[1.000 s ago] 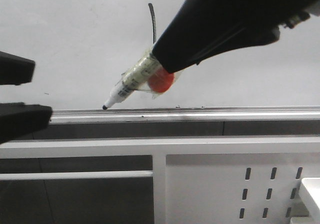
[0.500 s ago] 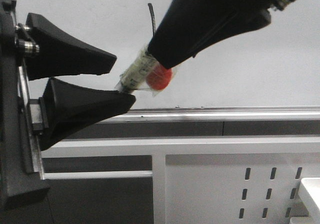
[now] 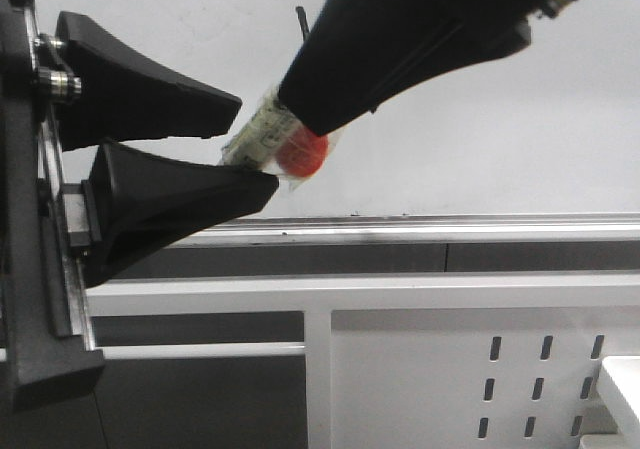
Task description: Write number 1 on whiteboard
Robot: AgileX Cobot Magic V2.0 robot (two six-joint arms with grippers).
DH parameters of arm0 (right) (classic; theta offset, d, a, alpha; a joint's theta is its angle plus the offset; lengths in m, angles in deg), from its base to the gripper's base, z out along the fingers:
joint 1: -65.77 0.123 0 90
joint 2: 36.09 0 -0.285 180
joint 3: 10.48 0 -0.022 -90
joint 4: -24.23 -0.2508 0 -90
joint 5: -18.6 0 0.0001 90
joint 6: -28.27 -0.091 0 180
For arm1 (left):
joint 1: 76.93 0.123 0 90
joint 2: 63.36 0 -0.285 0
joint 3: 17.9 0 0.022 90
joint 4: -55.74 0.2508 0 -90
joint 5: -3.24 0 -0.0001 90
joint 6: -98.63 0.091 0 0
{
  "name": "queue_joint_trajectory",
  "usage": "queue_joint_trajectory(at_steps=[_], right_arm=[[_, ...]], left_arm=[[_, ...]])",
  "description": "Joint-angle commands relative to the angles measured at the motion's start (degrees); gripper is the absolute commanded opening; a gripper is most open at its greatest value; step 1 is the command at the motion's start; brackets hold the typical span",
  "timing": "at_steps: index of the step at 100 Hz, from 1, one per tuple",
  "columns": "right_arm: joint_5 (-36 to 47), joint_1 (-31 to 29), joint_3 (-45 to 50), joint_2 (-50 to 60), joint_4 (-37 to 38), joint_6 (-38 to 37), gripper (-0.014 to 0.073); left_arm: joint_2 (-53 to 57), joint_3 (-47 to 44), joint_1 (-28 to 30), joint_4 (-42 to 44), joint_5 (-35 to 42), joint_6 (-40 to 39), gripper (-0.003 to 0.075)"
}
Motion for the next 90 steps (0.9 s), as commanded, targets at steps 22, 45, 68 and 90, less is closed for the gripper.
queue_joint_trajectory(at_steps=[22, 45, 68, 90], right_arm=[[5.5, -0.1, -2.2, 0.9, 0.6, 0.6, -0.0069], [5.3, -0.1, -2.2, 0.9, 1.3, 0.6, -0.0069], [4.9, 0.0, -2.2, 0.9, 1.3, 0.6, 0.008], [10.2, 0.0, -2.2, 2.0, 2.2, 0.6, 0.0542]], left_arm=[[0.7, 1.7, -0.4, -0.2, 5.0, -0.3, 0.0158], [0.7, 1.7, -0.4, -0.2, 5.0, -0.3, 0.0091], [0.7, 1.7, -0.4, -0.2, 5.0, -0.3, -0.002], [0.7, 0.6, -0.4, -11.4, 7.5, -0.3, -0.002]])
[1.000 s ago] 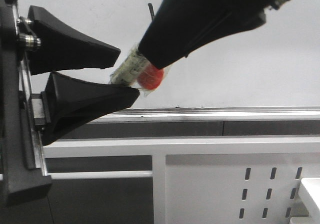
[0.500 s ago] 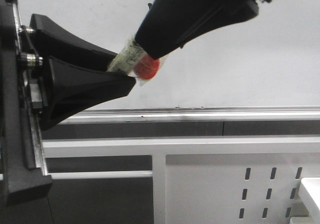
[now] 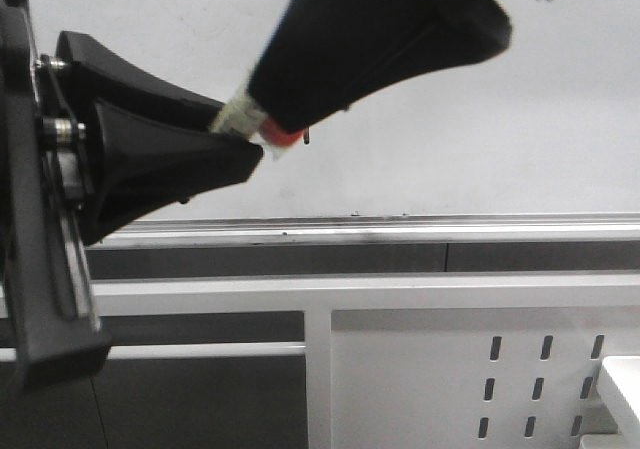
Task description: Write number 1 on whiteboard
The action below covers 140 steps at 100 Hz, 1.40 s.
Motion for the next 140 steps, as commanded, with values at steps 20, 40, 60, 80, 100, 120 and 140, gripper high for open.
queue_joint_trajectory(at_steps=[20, 40, 60, 80, 100, 120, 140], right_arm=[[9.9, -0.2, -2.1, 7.5, 3.8, 0.4, 0.0218], [7.1, -0.2, -2.1, 12.7, 3.8, -0.5, -0.0064], [8.8, -0.2, -1.9, 15.8, 4.3, -1.3, -0.0055], [13.9, -1.0, 1.6, 18.6, 5.4, -1.9, -0.0048], [11.8, -3.5, 2.6, 18.7, 5.4, -2.3, -0.0049], [12.2, -4.0, 2.6, 18.7, 6.2, -2.3, -0.0049], [12.3, -4.0, 2.6, 18.7, 6.2, -2.3, -0.0049]], left_arm=[[0.8, -5.9, -0.4, -17.2, 19.8, -5.2, -0.002], [0.1, -11.2, -0.4, -20.6, 26.7, -12.2, -0.002], [-6.1, -12.2, -0.4, -24.8, 34.3, -18.2, -0.002], [-16.0, -10.5, -0.8, -30.6, 40.9, -22.6, -0.002], [-16.4, -7.0, -2.0, -32.3, 40.9, -21.5, -0.002], [-15.9, -4.5, -2.0, -34.9, 40.9, -20.7, -0.002], [-15.9, -1.9, -2.0, -35.0, 40.9, -20.6, -0.002]])
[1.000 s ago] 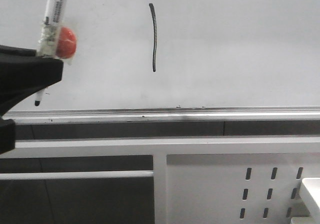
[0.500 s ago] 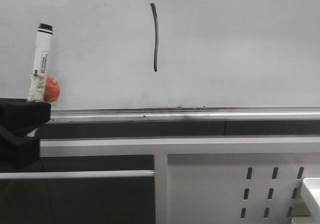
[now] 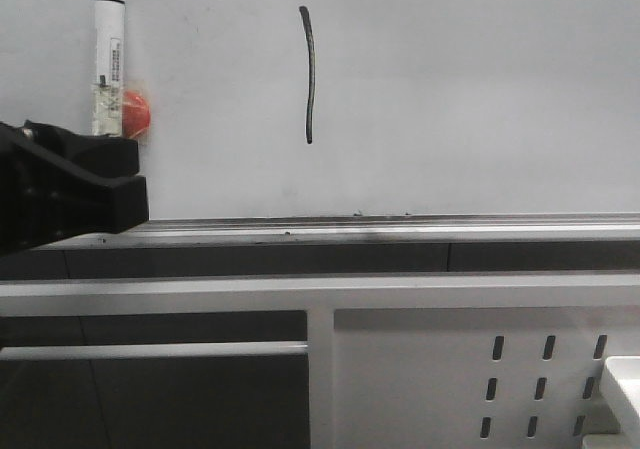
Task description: Write number 1 on whiteboard
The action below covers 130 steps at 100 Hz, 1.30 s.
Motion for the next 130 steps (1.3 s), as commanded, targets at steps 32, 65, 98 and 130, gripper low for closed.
queue_joint_trajectory(at_steps=[32, 65, 98, 130], right_arm=[[4.4, -0.5, -1.4, 0.8, 0.3, -0.1, -0.005], [4.0, -0.5, -1.4, 0.8, 0.3, -0.1, -0.005], [3.6, -0.5, -1.4, 0.8, 0.3, -0.1, -0.005], [2.7, -0.5, -1.4, 0.8, 0.6, -0.1, -0.005]], left_arm=[[0.1, 2.5, 0.2, -1.2, 13.1, 0.3, -0.002], [-0.9, 2.8, 0.2, -3.2, 13.1, 0.3, -0.002], [-0.9, 2.8, 0.2, -3.0, 13.1, 0.3, 0.0063], [-0.9, 2.4, 0.2, -2.6, 13.1, 0.3, 0.0343]])
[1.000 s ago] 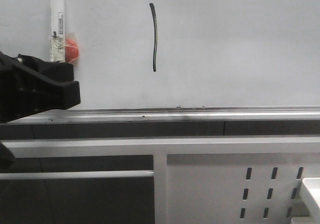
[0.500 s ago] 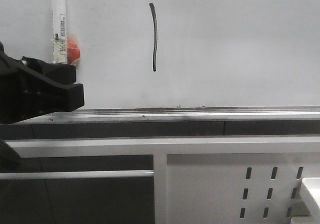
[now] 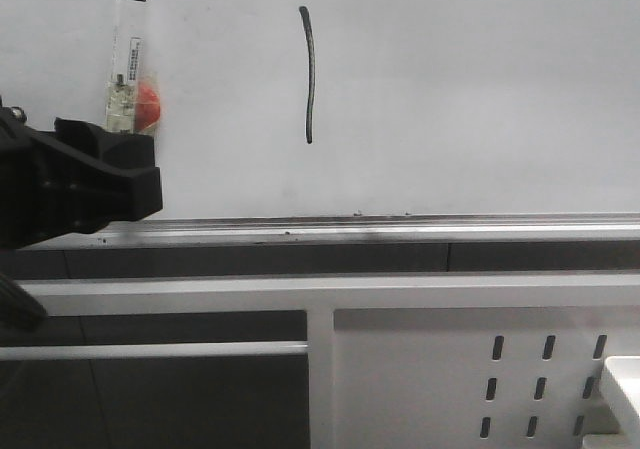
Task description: Write number 1 on whiteboard
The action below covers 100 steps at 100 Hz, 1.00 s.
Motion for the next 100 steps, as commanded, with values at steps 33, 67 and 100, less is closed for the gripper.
queue_joint_trajectory(at_steps=[33, 67, 100], right_arm=[[3.7, -0.5, -1.4, 2.8, 1.5, 0.1, -0.005], [-0.6, -0.5, 2.1, 13.5, 2.1, -0.5, -0.0049], [9.7, -0.5, 27.4, 30.5, 2.6, -9.4, -0.005]], left_arm=[[8.8, -5.8, 0.1, 5.2, 12.3, 0.0, 0.0335], [24.3, -14.0, 0.1, 9.1, 12.3, 7.4, 0.0075], [31.2, -18.7, 0.1, 9.0, 10.3, 10.4, -0.002]])
